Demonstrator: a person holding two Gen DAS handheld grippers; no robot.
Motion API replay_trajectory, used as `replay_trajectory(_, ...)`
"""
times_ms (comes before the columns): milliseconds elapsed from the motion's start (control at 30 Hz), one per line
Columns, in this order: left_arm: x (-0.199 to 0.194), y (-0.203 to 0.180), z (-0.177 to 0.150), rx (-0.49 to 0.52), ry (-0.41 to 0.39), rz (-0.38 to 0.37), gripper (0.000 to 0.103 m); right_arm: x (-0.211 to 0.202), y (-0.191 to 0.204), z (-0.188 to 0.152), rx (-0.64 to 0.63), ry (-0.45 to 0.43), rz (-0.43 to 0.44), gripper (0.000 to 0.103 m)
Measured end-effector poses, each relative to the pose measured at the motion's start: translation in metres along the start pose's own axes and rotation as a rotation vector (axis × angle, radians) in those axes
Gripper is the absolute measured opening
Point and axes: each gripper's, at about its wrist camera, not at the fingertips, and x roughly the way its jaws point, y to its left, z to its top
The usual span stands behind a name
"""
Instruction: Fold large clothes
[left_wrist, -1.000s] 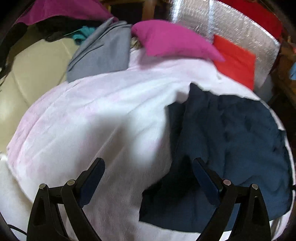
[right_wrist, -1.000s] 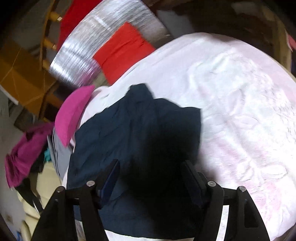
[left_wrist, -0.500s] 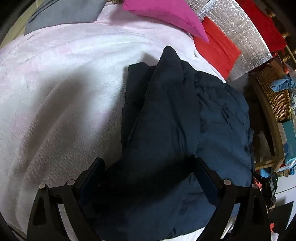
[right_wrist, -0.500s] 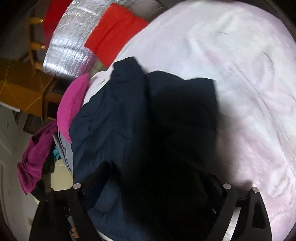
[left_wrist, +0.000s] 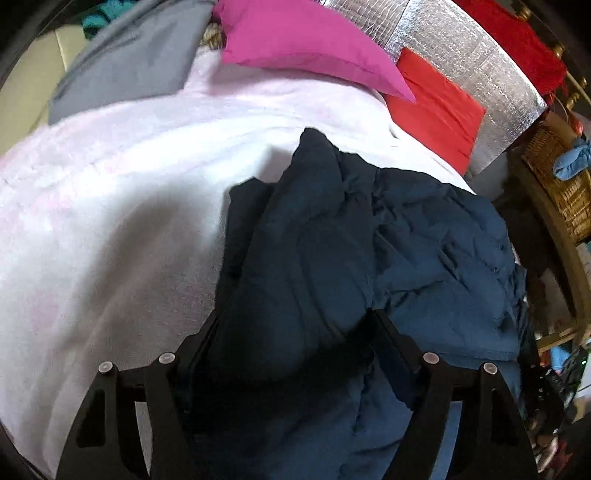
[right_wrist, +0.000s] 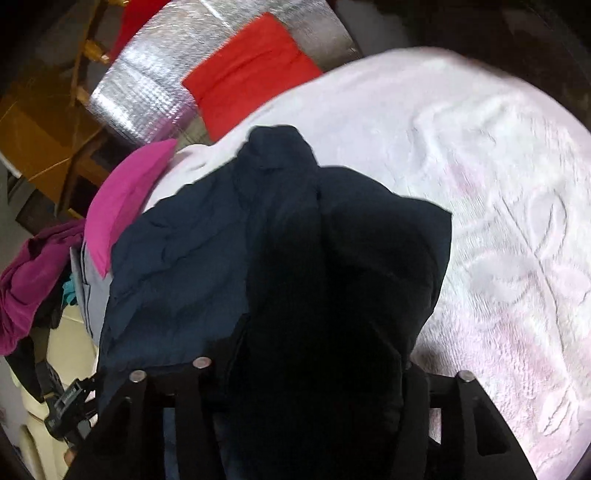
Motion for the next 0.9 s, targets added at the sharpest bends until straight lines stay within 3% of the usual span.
replay_trajectory(133,-0.014,-0.026,-0.010,0.131,-0.071,0.123,0.080,-0.007,-0.003,-0.005,-0.006,0.013,-0.021,0.068)
replay_trajectory(300,-0.019,-0.054,-0.021,0.276,-0.119,0.236,0.080,-0.009,-0.003,-0.006,-0.010,0.013,-0.026,0.069)
replay_trajectory(900,-0.023,-0.055,-0.026,0.312,-0.128,0.268,0.080,0.000,-0.002,0.003,0.025,0.032,-0.035,0.077)
